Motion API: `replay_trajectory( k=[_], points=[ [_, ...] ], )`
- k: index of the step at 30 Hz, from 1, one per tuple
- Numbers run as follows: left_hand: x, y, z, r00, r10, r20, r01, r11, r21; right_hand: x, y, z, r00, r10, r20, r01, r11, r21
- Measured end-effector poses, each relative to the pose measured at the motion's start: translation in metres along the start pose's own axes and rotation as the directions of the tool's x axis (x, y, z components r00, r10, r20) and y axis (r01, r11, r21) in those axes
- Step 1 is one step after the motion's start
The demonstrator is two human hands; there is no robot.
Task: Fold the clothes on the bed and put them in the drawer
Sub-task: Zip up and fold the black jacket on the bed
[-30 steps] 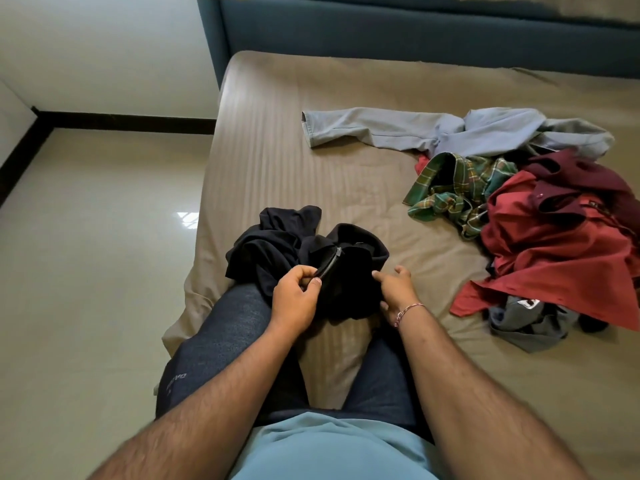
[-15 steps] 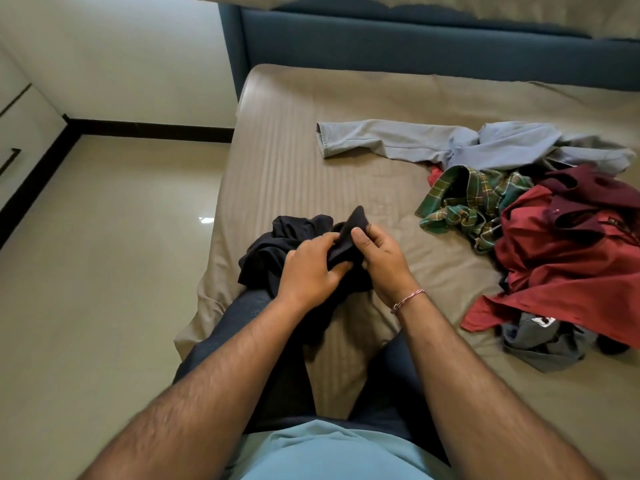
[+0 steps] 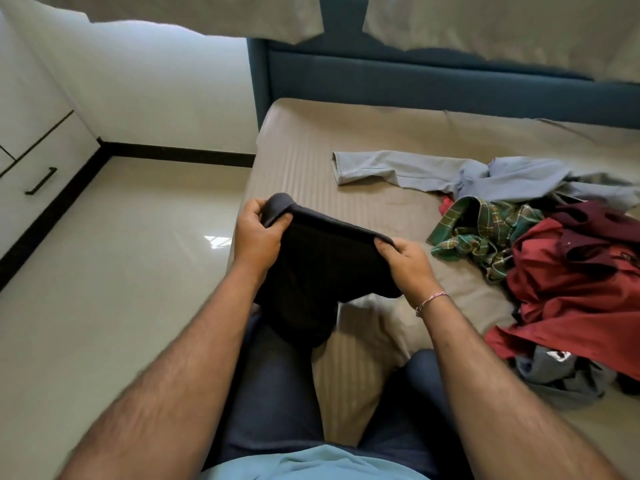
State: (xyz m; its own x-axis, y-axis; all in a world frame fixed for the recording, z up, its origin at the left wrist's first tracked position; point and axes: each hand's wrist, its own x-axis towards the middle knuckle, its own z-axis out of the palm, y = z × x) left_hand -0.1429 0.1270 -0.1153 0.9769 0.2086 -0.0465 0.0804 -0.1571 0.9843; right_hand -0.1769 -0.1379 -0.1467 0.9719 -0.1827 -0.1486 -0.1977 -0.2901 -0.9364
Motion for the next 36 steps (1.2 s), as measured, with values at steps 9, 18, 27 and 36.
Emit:
replay_trajectory(
  k=[9, 18, 27, 36],
  points=[
    [-0.011, 0.009, 0.026, 0.732, 0.349, 0.585, -0.643, 0.639, 0.423, -0.008, -0.062, 0.019, 0.902, -0.249, 0.354, 0.263, 0.965, 0.009],
    [0.006, 0.005, -0.016, 0.970, 0.242, 0.018, -0.236, 0.919, 0.315, 0.006, -0.004, 0.004, 0.984, 0.109, 0.144, -0.056, 0.943, -0.327],
    [-0.019, 0.000, -0.013, 0.882, 0.387, 0.269, -0.470, 0.765, 0.440, -0.014, -0.097, 0.045, 0.821, -0.261, 0.508, -0.097, 0.812, 0.575],
    [-0.014, -0.004, -0.056, 0.990, -0.113, -0.081, 0.111, 0.993, -0.035, -0.007, -0.011, 0.103, 0.969, -0.005, 0.246, 0.031, 0.994, -0.101]
  ],
)
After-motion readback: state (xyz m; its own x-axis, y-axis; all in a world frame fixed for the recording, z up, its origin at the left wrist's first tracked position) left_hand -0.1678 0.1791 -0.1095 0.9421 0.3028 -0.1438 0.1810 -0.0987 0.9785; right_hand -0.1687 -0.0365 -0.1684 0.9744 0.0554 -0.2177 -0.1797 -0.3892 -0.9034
